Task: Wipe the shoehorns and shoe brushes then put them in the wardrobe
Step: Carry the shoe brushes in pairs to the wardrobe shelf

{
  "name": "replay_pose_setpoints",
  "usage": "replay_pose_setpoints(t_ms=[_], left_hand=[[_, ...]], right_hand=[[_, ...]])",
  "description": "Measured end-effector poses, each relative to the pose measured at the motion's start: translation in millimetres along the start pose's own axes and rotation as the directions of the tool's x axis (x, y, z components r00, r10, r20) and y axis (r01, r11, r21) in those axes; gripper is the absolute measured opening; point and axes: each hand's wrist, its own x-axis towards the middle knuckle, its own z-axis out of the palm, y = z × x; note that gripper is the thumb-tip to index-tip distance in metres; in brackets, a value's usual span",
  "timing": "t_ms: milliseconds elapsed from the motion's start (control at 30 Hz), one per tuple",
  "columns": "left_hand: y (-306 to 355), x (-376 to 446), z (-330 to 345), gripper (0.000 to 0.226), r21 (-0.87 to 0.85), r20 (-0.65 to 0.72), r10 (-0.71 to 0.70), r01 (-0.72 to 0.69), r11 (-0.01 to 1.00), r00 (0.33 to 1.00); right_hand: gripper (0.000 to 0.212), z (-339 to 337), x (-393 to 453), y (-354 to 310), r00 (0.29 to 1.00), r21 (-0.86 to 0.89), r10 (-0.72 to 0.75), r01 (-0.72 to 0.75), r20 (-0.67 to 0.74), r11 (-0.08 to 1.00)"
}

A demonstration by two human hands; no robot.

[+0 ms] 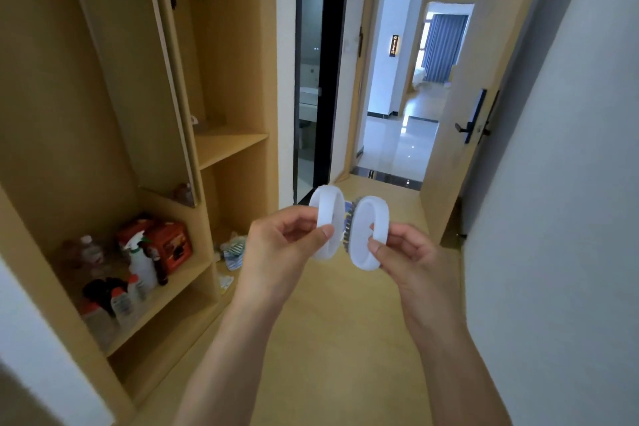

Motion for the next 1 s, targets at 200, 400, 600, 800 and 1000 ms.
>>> replay_pose_setpoints(t_ms=[200,400,600,800,1000], left_hand=[[-44.8,93.3,20.8,0.014,-0.004,-0.033,0.008,-0.008,1.0,0.999],[-94.6,215.5,30.2,0.015,-0.012,-0.066,0.054,-0.055,0.998,0.996],[-122.5,344.5,19.1,0.016,-0.036,-0.062,0.04,-0.043,0.998,0.997],[-161.1,442.9,-4.3,0.016,0.047,-0.102,0.017,-0.012,0.999,0.995],[-207.6,520.0,-27.4,0.017,0.079,-0.218,-0.028,0.046,0.996,0.975]], right_hand=[[0.021,3.7,101.5,42.9,0.999,0.017,-0.015,0.015,0.028,1.0],[0.022,24.8,223.0,83.9,0.998,-0.036,-0.06,0.061,0.037,0.997],[0.024,66.2,355.1,115.9,0.997,-0.029,-0.057,0.059,0.041,0.998],[0.027,115.3,449.8,163.3,0.996,-0.013,-0.035,0.037,0.088,0.999],[0.023,160.6,533.3,215.6,0.982,0.004,0.008,-0.009,0.188,1.0]])
